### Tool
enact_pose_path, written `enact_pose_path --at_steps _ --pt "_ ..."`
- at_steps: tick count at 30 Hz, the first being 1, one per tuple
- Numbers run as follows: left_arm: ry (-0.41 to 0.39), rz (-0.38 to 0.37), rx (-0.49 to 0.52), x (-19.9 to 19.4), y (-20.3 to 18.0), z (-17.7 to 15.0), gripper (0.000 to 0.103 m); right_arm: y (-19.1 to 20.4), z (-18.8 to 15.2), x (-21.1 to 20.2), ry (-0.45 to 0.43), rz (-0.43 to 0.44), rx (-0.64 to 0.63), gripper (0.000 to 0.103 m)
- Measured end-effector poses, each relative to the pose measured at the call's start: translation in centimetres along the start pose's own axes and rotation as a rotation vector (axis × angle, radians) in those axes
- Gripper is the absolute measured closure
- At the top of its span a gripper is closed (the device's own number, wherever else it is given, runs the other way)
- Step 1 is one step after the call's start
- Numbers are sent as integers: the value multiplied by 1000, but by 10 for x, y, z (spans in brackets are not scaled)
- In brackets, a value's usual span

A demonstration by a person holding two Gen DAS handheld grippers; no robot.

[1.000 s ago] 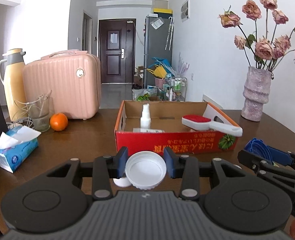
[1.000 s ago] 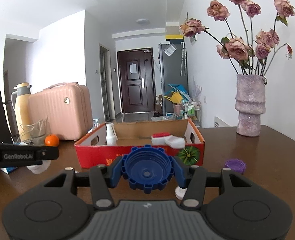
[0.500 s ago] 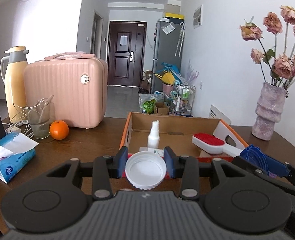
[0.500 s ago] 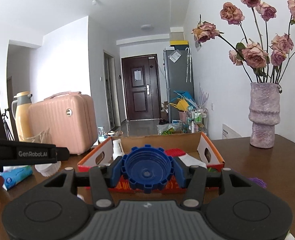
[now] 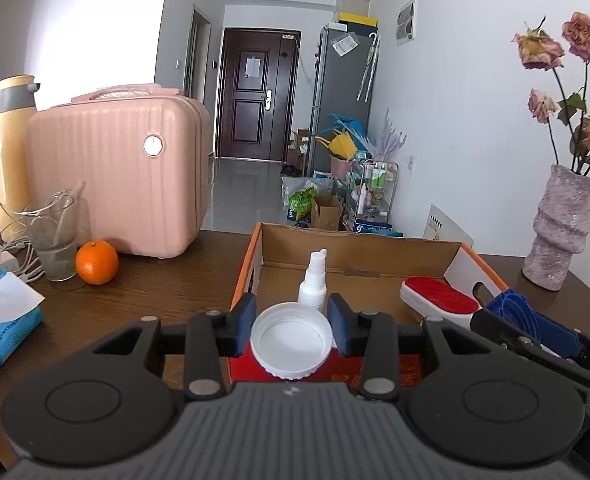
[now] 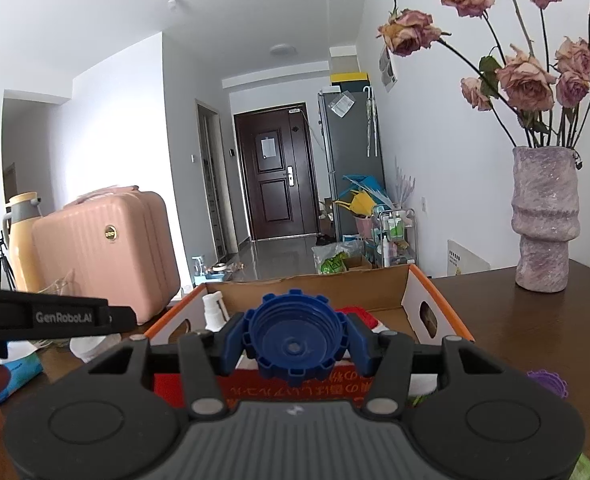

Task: Organize rigid objects
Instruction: 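Carry the blue cap and white cap with both tools over the cardboard box, then lower both caps into the box and begin opening the left tool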

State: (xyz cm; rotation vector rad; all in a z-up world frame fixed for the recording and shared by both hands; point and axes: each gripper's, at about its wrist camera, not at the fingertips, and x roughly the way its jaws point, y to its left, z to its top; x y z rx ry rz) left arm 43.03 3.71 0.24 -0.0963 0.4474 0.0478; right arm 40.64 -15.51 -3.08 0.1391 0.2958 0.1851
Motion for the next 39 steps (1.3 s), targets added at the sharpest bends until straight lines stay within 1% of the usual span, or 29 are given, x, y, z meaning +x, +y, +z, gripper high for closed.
enact_pose_path --at_steps 7,19,23,32,39 --pt "-1 -1 2 25 -5 10 63 -8 8 28 8 -14 -1 51" --pt "13 2 13 62 -6 22 63 -7 15 67 29 -21 -27 51" --pt "32 4 25 77 -7 23 63 -8 15 79 51 -29 -34 51" --pt "88 9 64 108 -12 18 62 -12 9 109 146 -77 -45 51" --pt "122 22 83 122 -13 10 62 -10 5 112 145 -76 -64 51"
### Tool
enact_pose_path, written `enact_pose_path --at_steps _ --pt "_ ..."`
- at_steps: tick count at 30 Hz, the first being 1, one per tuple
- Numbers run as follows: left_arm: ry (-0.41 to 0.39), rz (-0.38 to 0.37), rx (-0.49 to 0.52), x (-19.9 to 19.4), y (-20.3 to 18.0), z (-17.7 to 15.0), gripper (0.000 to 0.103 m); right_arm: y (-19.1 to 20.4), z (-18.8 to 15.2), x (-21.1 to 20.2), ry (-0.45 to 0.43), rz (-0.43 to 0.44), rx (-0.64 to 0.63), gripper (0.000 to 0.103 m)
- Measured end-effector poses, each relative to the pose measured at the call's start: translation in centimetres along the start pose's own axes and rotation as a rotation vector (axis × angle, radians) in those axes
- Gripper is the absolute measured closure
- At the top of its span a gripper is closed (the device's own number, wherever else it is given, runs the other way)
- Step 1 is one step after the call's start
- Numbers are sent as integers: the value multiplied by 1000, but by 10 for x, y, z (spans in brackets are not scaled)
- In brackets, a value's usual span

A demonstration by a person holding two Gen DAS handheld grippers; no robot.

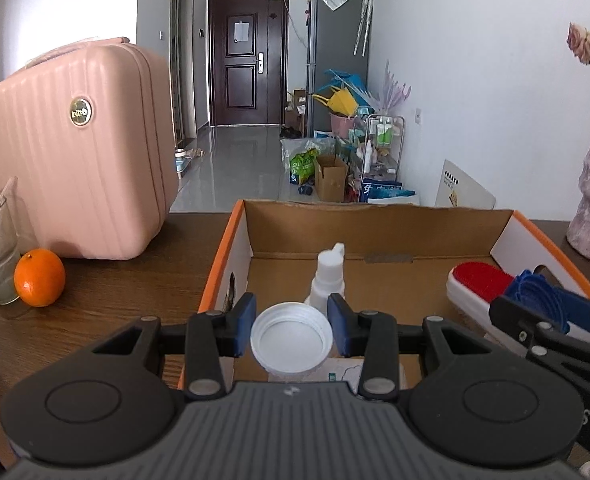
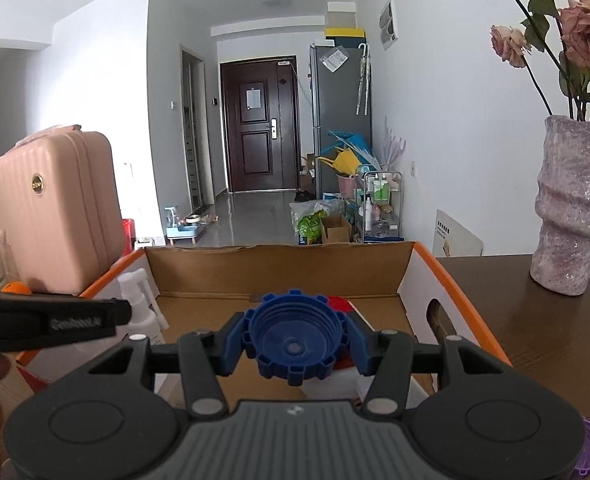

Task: Organize rigid objects
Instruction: 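Lower both caps into the box and begin opening the left tool, then open both tools to release the caps and withdraw from the box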

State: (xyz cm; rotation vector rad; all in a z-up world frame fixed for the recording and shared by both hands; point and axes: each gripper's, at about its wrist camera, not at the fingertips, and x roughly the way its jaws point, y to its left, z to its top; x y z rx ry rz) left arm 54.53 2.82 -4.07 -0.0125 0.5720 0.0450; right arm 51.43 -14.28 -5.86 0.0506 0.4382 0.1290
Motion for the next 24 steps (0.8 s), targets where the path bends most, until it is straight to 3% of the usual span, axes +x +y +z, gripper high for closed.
enact_pose_path --at_steps 5,9,11,13,14,16,19,24 --pt "-3 -3 3 0 0 0 62 -1 0 0 -7 7 -4 50" --pt "-12 -5 -10 -3 3 2 53 -1 1 -1 -15 13 -14 50" --pt "-21 3 -12 -5 4 3 39 -3 1 -4 -25 11 -11 43" --pt "-42 11 -17 -10 6 4 22 -4 1 -8 -41 6 -7 28" --pt "-54 16 -20 -13 6 5 19 -4 2 -10 -48 4 -6 25" --pt "-76 16 -33 -18 8 6 4 -4 3 -14 -67 -1 -9 11" --pt "-106 20 -51 -25 10 7 0 -3 3 -18 -82 -14 -15 0" --pt "-111 10 -62 -28 13 9 0 -4 5 -21 -80 -16 -4 0"
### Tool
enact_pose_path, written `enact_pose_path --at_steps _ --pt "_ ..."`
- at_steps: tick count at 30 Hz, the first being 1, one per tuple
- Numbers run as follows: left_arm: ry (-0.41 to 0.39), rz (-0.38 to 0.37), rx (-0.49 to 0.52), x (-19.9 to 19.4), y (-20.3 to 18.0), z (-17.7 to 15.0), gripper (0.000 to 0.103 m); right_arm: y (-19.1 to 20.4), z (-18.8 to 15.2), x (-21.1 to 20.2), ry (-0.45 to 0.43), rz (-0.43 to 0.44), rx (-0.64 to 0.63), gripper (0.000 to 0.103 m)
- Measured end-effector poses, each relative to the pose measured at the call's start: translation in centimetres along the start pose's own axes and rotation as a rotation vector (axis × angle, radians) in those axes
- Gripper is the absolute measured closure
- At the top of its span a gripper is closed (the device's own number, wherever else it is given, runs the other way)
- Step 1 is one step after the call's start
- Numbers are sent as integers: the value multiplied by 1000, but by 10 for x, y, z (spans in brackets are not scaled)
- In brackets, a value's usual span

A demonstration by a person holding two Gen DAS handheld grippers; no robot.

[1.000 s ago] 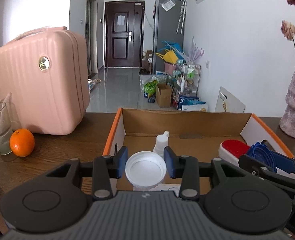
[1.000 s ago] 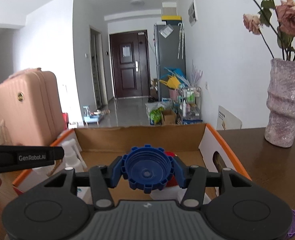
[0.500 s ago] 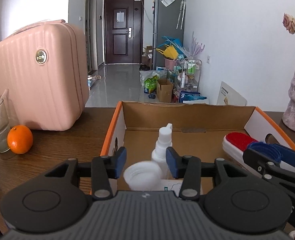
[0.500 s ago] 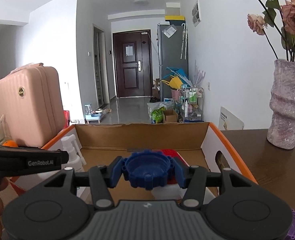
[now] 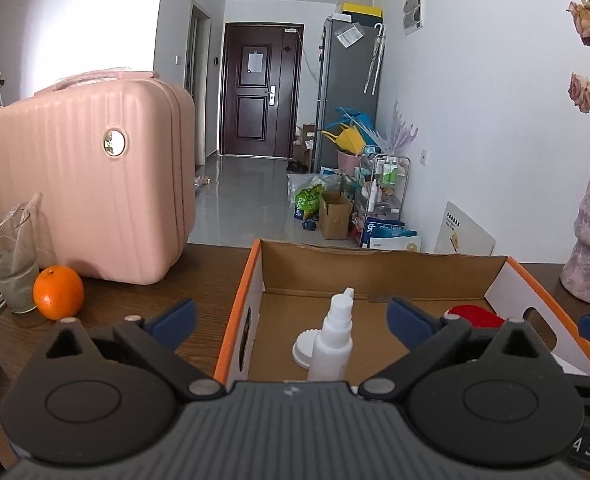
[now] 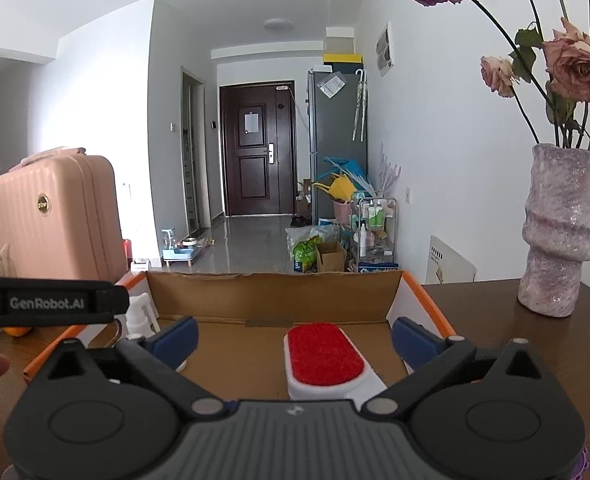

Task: Organize rigid objects
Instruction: 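Open both tools to release the caps and withdraw from the box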

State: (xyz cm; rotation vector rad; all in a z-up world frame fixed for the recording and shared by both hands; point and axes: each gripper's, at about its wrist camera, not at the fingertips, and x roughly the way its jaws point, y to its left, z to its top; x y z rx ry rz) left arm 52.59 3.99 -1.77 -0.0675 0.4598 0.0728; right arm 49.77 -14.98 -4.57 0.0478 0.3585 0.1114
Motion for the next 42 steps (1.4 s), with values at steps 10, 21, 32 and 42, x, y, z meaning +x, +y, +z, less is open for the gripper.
enact_pose_path --at_steps 10,21,32,42 --pt "-40 11 -3 -18 2 0 0 3 3 -13 -16 -4 -8 0" --pt "-59 -5 -2 -58 9 -18 0 0 -8 -56 -43 -18 -40 0" --pt "-39 -16 5 -104 17 -50 0 -10 -27 -114 -56 -23 -40 0" --pt "-30 -9 -12 -145 24 -75 0 -18 -52 -160 -40 -43 -17 0"
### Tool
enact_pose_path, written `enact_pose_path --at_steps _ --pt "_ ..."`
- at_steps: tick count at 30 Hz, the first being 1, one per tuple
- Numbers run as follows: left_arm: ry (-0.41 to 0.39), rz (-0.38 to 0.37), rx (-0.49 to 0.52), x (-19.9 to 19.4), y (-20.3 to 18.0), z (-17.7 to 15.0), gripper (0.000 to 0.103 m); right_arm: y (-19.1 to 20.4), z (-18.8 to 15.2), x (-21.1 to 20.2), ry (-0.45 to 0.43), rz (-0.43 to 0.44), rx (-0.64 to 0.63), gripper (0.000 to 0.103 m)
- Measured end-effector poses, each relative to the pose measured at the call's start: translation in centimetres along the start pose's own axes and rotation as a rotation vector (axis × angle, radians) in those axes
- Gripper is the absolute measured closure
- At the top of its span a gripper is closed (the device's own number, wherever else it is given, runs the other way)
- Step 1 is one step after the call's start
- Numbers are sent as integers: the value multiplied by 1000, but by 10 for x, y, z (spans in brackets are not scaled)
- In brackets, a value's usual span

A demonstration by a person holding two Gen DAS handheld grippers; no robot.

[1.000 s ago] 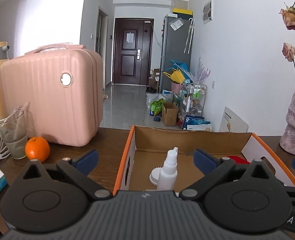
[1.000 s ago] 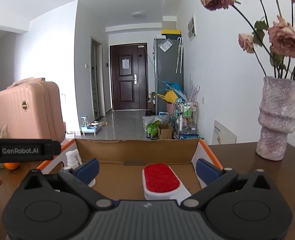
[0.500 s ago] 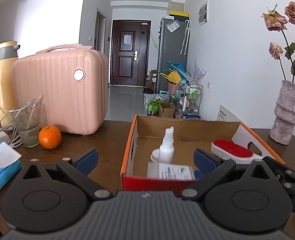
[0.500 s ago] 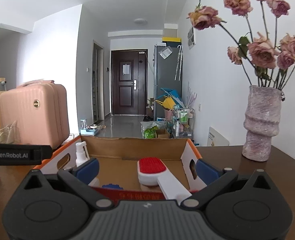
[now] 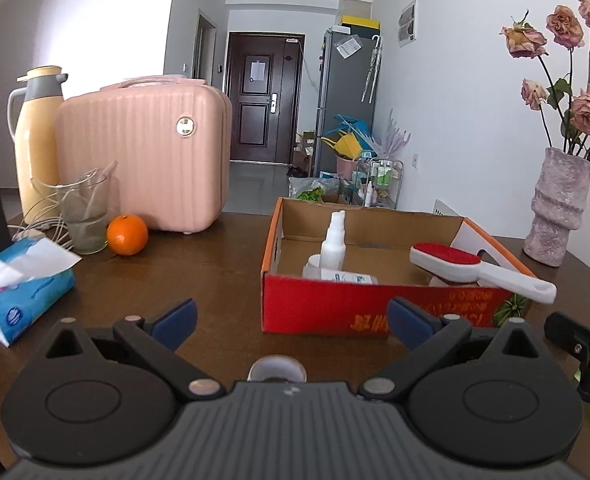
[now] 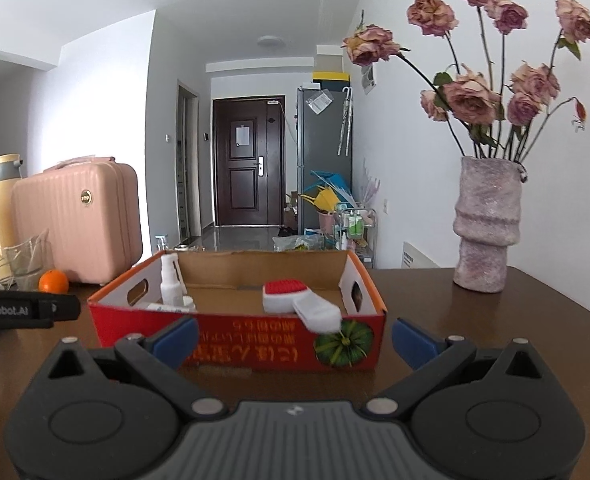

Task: Organize rigid objects
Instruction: 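Open both tools to release the caps and withdraw from the box, then move the right tool to the green plastic bottle and close on it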

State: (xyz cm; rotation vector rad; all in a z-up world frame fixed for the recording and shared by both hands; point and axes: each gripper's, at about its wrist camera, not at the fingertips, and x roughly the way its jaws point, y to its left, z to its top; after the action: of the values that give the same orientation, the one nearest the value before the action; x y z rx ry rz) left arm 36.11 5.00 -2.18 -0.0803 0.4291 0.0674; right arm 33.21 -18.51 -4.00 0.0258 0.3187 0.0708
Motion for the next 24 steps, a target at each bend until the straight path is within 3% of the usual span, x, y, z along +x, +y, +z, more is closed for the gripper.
enact_pose_path --at_steps 15,24 --pt "27 -14 -11 -44 5 -32 0 -35 -34 -57 50 -38 9 0" --pt "52 -7 -12 -50 6 -41 0 -84 -45 -48 137 -110 -2 2"
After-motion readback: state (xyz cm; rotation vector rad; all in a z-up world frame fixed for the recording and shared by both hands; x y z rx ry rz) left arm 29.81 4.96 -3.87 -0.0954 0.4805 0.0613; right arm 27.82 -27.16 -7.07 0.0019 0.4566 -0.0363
